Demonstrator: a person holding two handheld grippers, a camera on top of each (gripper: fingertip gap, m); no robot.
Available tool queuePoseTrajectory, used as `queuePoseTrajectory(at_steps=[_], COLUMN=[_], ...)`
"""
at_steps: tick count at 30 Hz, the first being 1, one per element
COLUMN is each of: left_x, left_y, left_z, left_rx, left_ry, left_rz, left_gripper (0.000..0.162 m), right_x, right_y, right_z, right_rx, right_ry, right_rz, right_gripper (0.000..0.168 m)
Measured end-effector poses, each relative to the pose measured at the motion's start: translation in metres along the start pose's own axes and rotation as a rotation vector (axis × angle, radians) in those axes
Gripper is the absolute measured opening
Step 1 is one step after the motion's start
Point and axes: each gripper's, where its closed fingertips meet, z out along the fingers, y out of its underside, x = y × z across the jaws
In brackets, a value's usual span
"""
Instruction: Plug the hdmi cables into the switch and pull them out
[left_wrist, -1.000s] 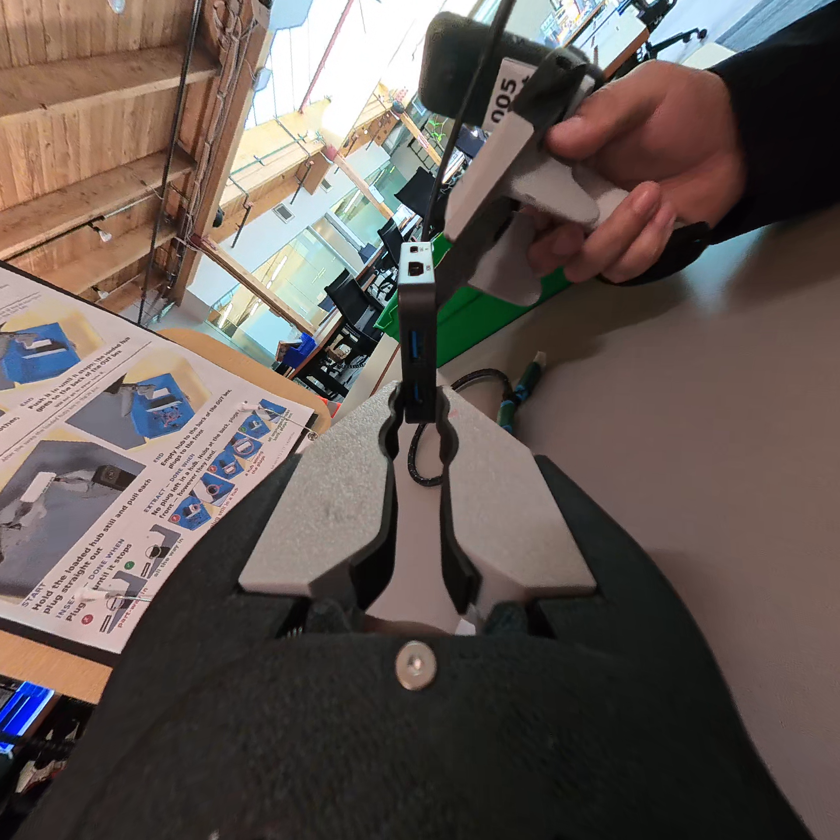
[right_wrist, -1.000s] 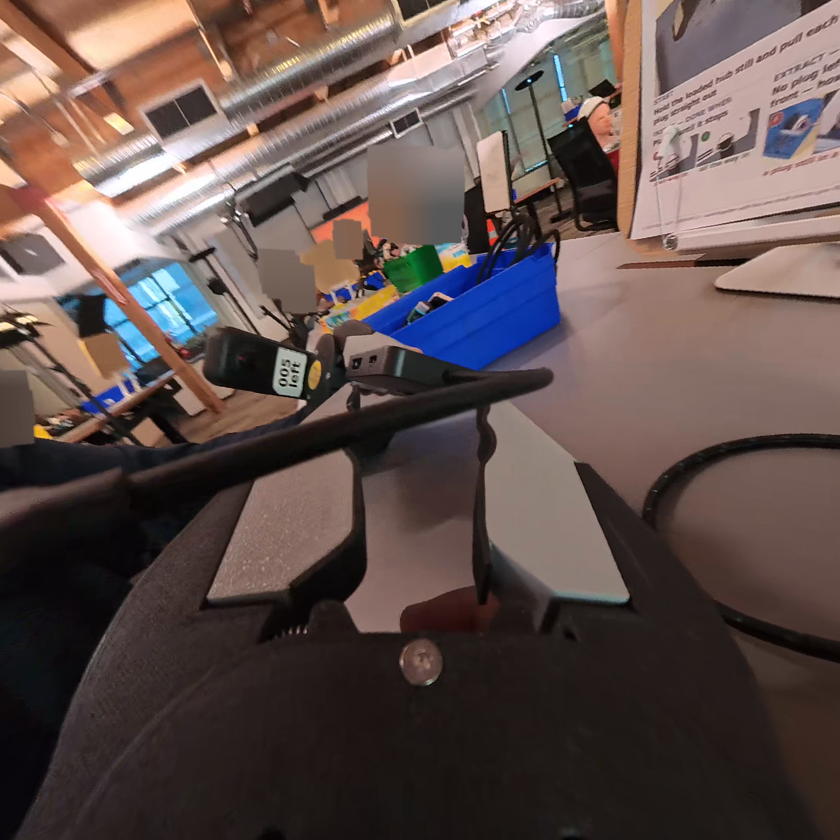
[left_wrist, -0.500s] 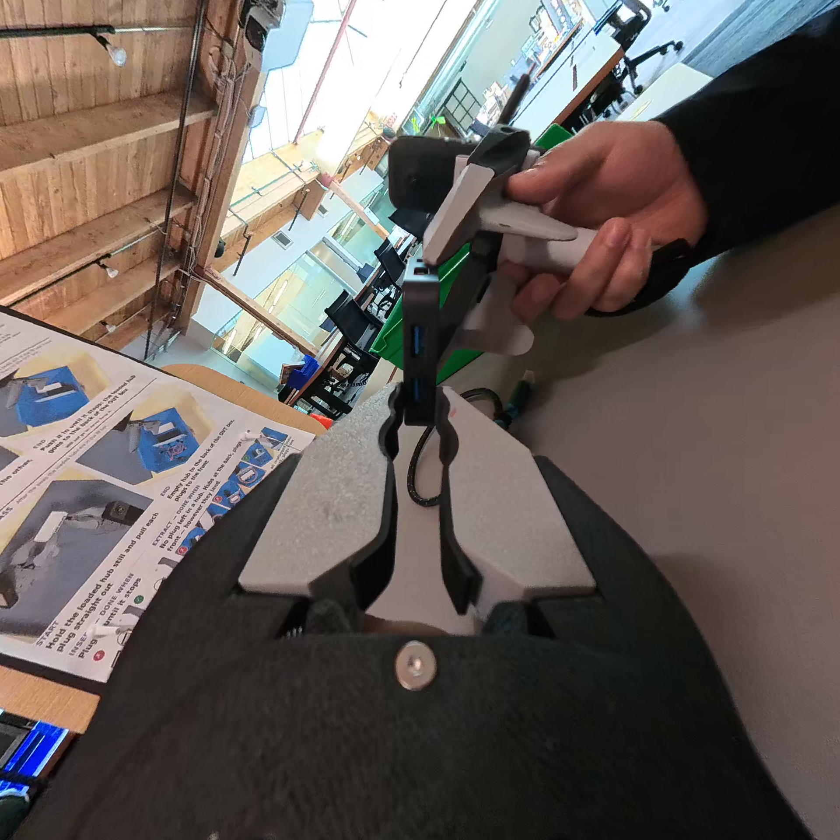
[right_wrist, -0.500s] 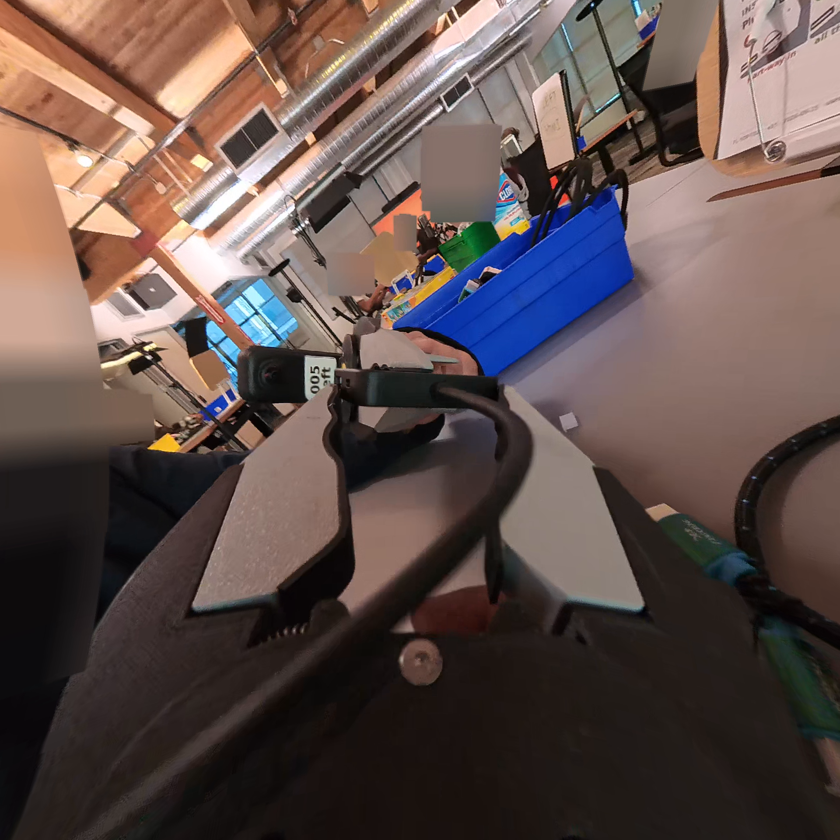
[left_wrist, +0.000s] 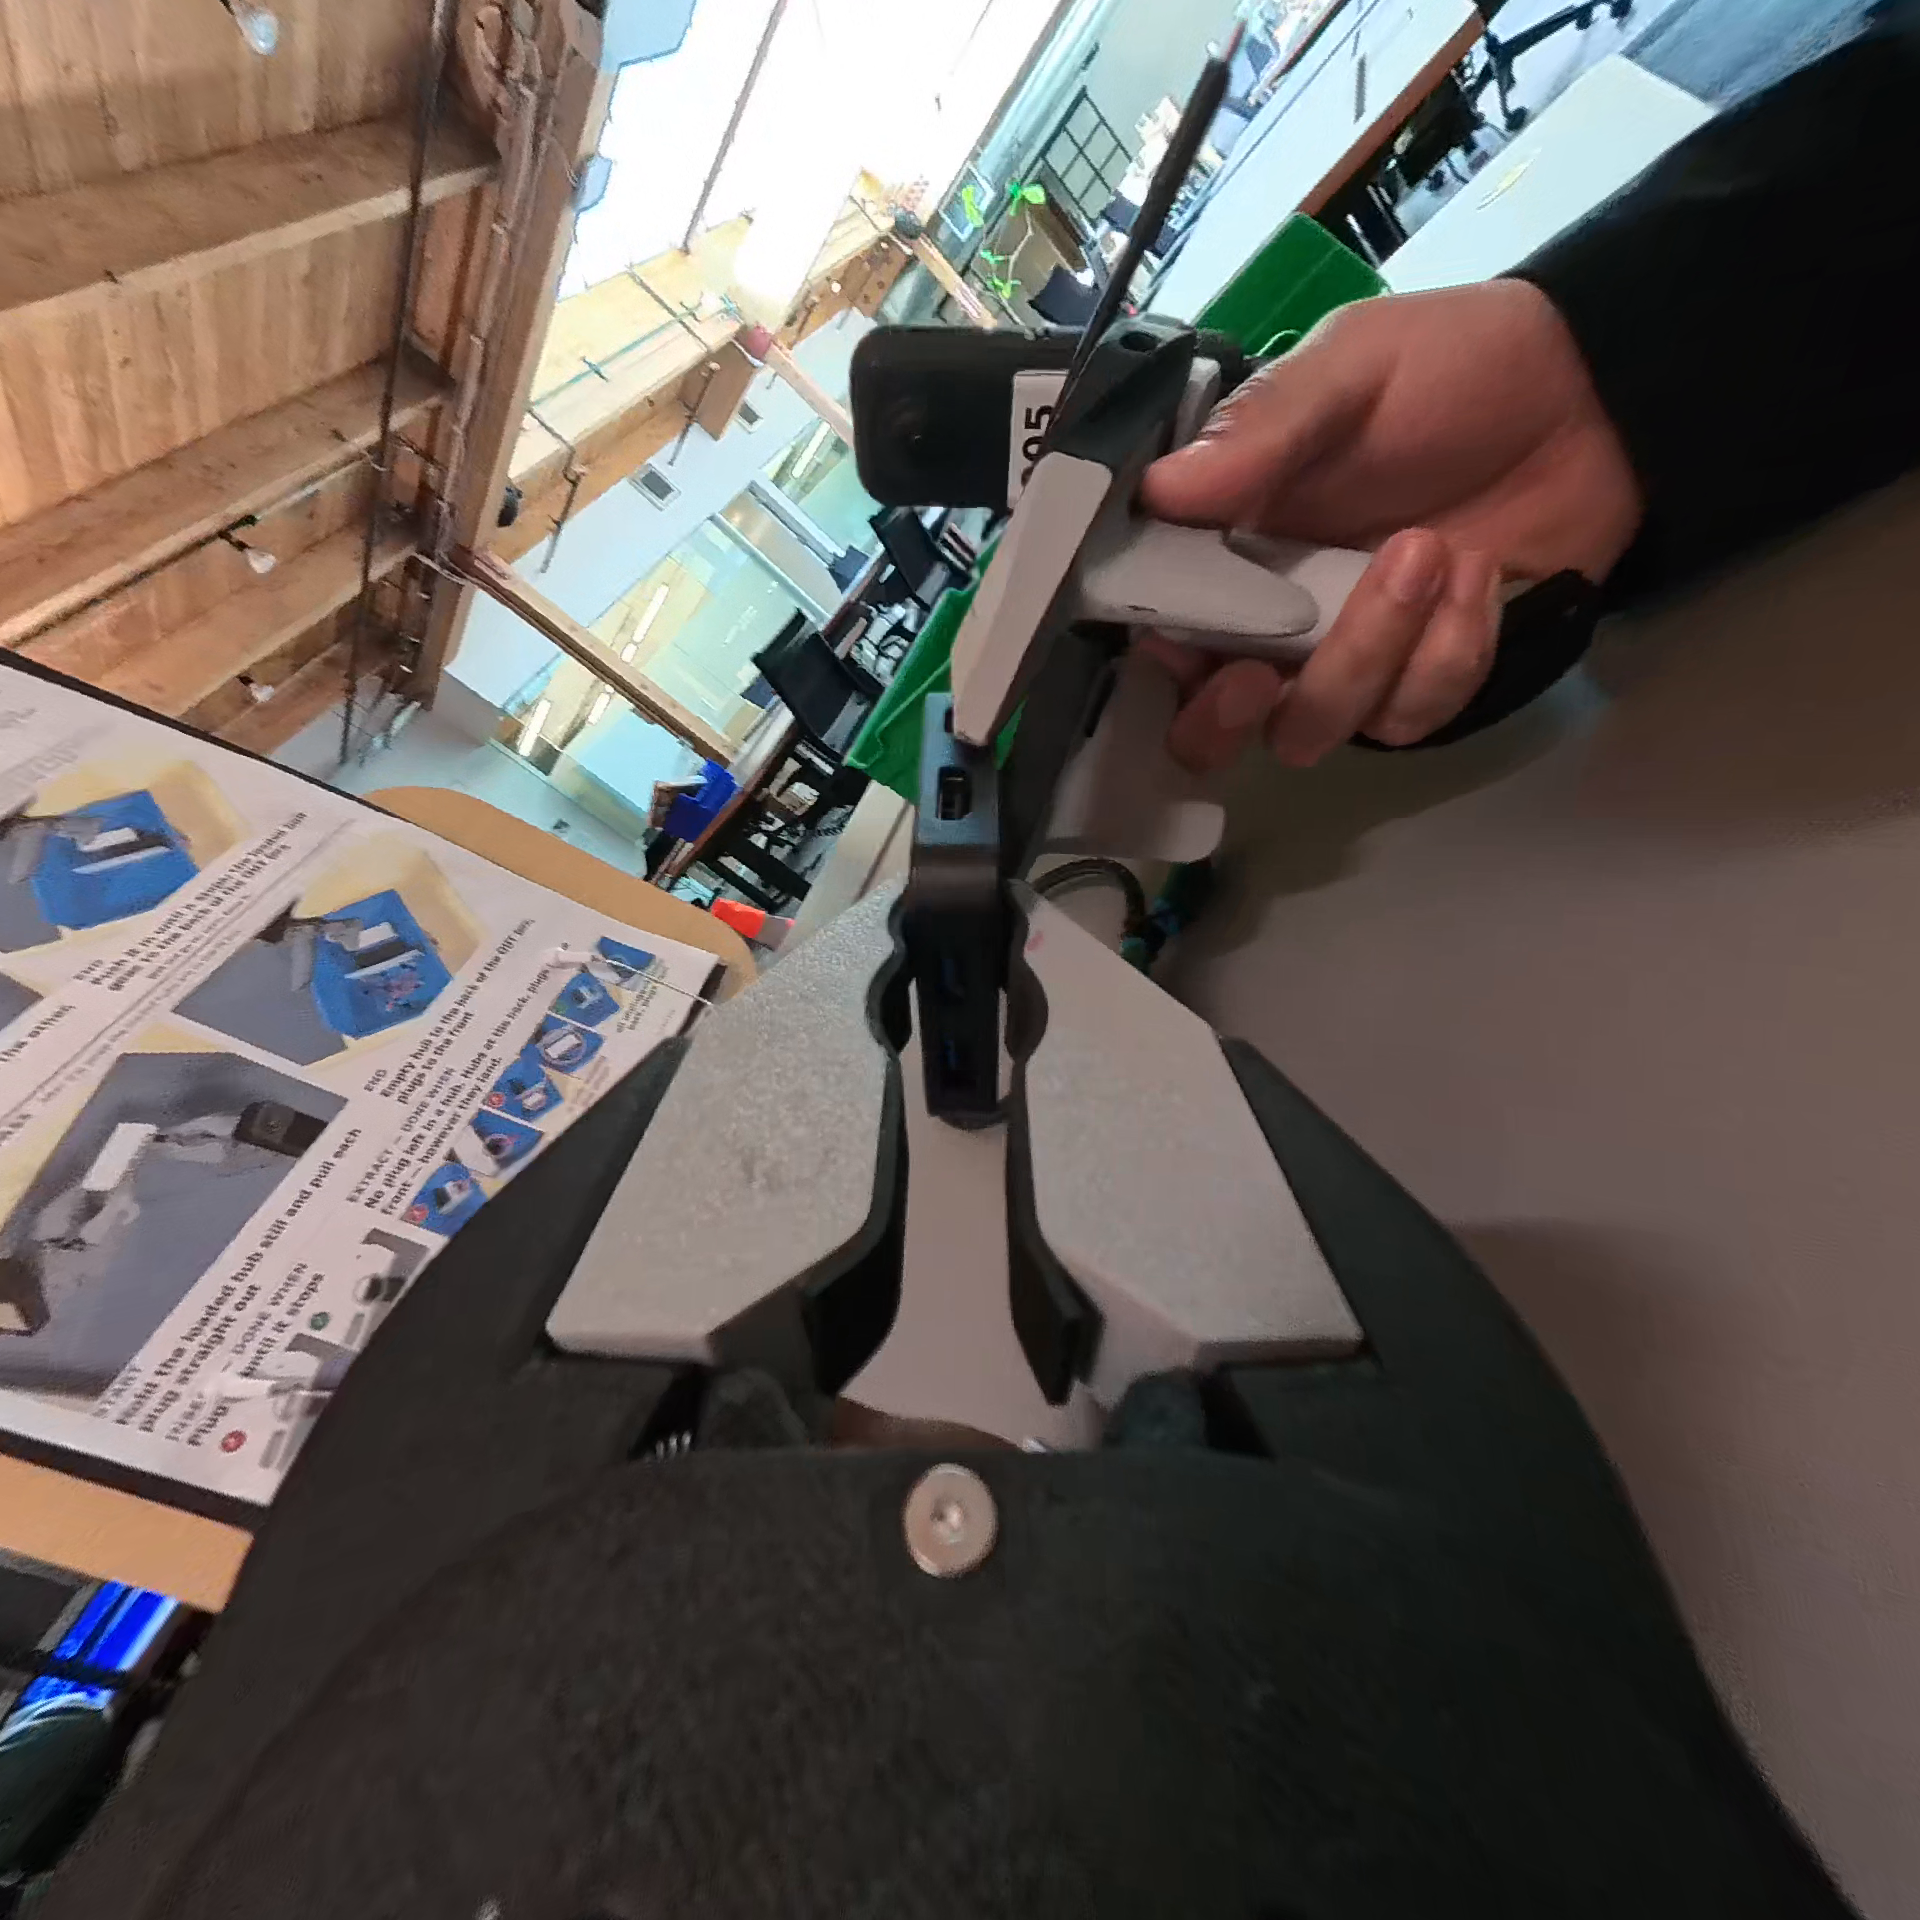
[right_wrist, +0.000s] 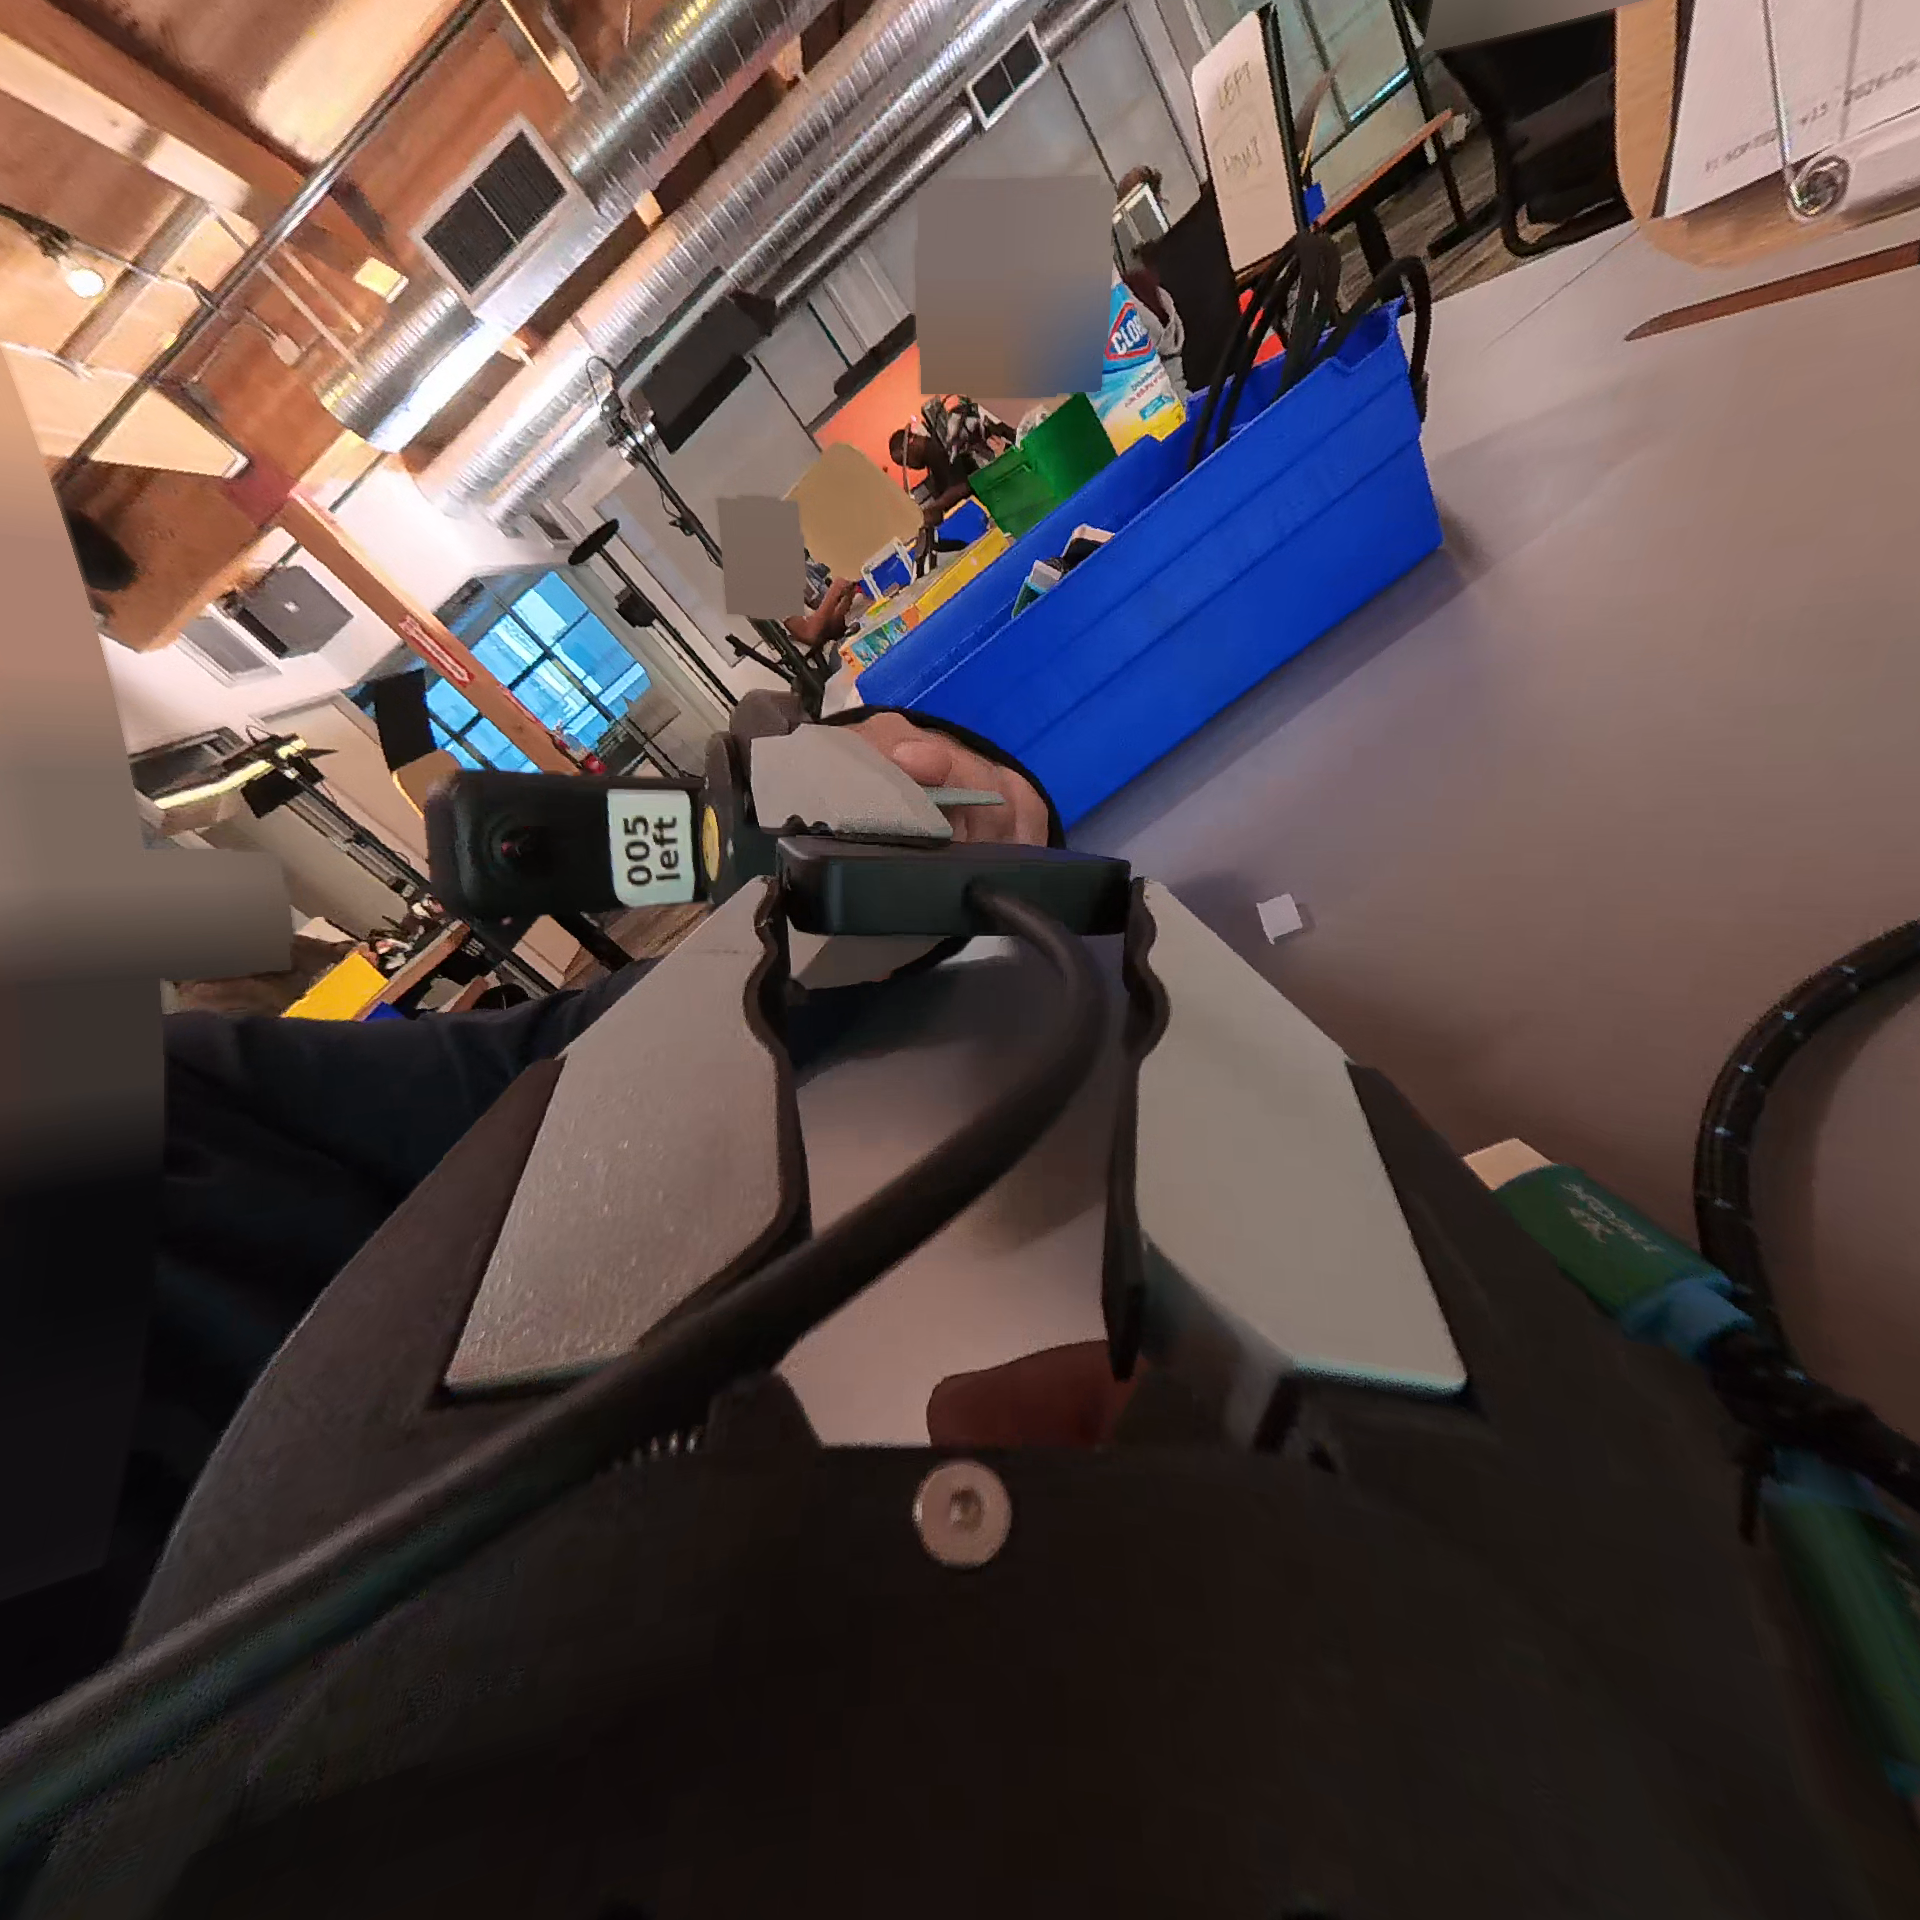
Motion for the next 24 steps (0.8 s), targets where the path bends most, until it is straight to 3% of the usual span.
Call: queuePoseTrajectory(at_steps=[5,7,13,17,20,24], left_x=[-0.010,-0.020,-0.041,-0.038,-0.037,-0.037], left_y=[0.012,0.024,0.087,0.100,0.102,0.109], left_z=[-0.002,-0.004,-0.006,-0.006,-0.006,-0.007], left_rx=[-0.060,-0.103,-0.376,-0.439,-0.438,-0.457], left_ry=[-0.003,-0.029,-0.101,-0.086,-0.080,-0.082], left_rz=[-0.022,-0.044,-0.209,-0.240,-0.228,-0.164], left_gripper=[0.012,0.012,0.012,0.012,0.012,0.012], right_x=[0.010,0.018,0.077,0.106,0.114,0.117], right_y=[0.000,0.003,0.032,0.036,0.032,0.025], right_z=[-0.006,-0.013,-0.048,-0.075,-0.073,-0.059], right_rx=[-0.036,-0.073,-0.427,-0.709,-0.796,-0.795], right_ry=[0.095,0.175,0.679,0.939,0.980,0.939], right_rz=[-0.099,-0.169,-0.514,-0.809,-0.975,-1.126], right_gripper=[0.054,0.059,0.064,0.065,0.053,0.026])
